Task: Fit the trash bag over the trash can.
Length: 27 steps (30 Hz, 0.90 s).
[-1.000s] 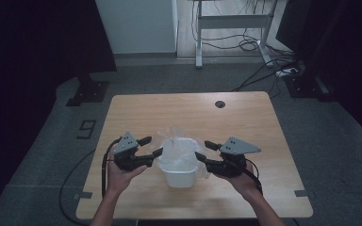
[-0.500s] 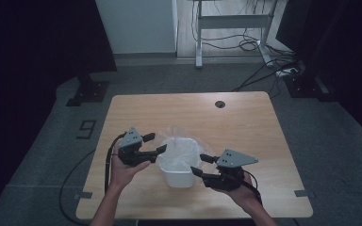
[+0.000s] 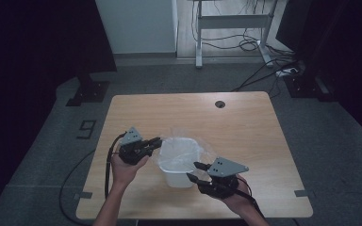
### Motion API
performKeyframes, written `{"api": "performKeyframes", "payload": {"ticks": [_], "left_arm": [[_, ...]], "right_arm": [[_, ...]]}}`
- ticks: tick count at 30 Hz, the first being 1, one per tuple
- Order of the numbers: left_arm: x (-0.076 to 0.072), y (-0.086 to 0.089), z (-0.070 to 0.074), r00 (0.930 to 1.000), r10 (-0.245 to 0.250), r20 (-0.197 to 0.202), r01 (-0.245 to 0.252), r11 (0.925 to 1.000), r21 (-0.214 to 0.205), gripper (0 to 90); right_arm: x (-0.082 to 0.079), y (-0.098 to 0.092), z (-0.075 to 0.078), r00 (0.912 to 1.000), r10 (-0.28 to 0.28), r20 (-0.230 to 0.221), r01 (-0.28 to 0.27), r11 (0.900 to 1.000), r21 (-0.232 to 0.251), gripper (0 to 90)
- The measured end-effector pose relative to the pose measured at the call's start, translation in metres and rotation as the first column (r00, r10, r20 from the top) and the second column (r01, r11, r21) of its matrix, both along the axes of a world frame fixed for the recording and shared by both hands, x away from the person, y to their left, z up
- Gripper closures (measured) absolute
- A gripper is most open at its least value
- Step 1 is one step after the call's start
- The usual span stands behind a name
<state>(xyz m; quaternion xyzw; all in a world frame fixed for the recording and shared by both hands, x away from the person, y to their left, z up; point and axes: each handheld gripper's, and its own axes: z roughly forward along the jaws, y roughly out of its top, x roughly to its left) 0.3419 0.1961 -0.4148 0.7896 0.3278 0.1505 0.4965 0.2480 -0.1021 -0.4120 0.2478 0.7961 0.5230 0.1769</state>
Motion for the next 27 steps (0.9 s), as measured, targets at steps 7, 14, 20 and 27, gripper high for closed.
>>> {"api": "performKeyframes", "payload": {"ticks": [7, 14, 20, 27], "left_arm": [[0.000, 0.007, 0.002, 0.9991, 0.042, 0.008, -0.042, 0.9977, -0.053, 89.0], [0.000, 0.016, -0.005, 0.9978, 0.061, -0.025, -0.063, 0.9935, -0.095, 89.0], [0.000, 0.020, -0.009, 0.9965, 0.074, -0.038, -0.078, 0.9900, -0.117, 89.2], [-0.001, 0.023, -0.013, 0.9961, 0.074, -0.047, -0.080, 0.9873, -0.137, 89.8]], "right_arm": [[-0.012, 0.004, -0.006, 0.9974, 0.050, 0.052, -0.051, 0.9986, 0.013, 87.9], [-0.022, 0.003, -0.018, 0.9945, 0.095, 0.045, -0.097, 0.9945, 0.039, 88.2], [-0.020, 0.001, -0.024, 0.9947, 0.095, 0.039, -0.097, 0.9939, 0.054, 88.8], [-0.019, 0.000, -0.031, 0.9924, 0.119, 0.033, -0.121, 0.9910, 0.058, 89.0]]}}
